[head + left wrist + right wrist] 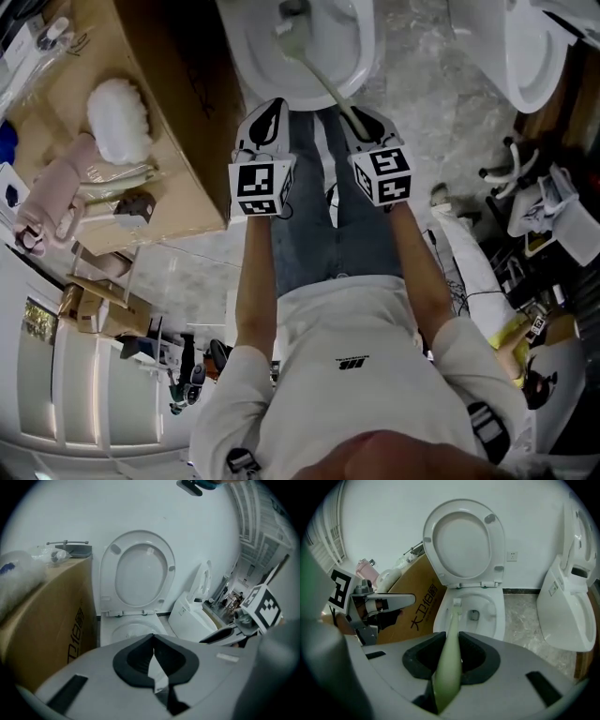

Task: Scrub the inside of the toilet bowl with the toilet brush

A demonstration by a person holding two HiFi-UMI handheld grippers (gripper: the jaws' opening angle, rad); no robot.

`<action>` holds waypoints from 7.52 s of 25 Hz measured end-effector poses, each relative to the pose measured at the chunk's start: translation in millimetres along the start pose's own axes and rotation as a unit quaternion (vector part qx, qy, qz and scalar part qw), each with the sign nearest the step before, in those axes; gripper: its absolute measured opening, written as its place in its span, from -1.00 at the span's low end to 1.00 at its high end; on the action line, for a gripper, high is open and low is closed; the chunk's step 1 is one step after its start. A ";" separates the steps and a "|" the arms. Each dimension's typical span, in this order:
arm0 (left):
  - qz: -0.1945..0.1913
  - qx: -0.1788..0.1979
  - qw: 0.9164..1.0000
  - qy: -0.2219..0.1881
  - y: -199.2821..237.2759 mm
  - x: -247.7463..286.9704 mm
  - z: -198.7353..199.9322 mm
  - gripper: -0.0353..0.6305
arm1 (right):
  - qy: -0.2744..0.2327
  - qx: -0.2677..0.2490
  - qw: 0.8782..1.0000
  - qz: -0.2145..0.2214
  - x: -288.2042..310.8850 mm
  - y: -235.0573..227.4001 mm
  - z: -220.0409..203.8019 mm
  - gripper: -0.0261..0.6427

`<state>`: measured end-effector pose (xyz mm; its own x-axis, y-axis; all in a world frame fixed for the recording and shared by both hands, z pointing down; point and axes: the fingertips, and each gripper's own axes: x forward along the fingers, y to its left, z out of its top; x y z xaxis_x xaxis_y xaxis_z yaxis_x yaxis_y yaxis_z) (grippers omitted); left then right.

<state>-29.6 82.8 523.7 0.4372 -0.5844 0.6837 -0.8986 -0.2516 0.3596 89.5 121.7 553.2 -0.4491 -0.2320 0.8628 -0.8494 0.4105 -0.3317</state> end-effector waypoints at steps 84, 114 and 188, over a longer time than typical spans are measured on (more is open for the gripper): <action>0.009 -0.056 0.997 0.047 43.5 38.5 -47.3 -0.86 | 0.092 0.236 0.967 0.028 156.6 16.4 -29.4 -0.67; 0.015 -0.070 0.996 0.049 53.1 51.2 -33.6 -0.86 | 0.092 0.195 0.976 -0.023 170.0 -40.3 45.7 -0.67; 0.009 -0.063 0.997 0.038 21.0 37.8 -47.2 -0.86 | 0.223 -0.318 0.914 -0.114 68.7 -135.0 2.0 -0.68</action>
<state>-30.1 91.8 587.1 0.4269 -0.5266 0.7352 -0.8965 -0.1399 0.4204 172.8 48.6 656.4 -0.0016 -0.0511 0.9987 -0.5099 0.8592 0.0432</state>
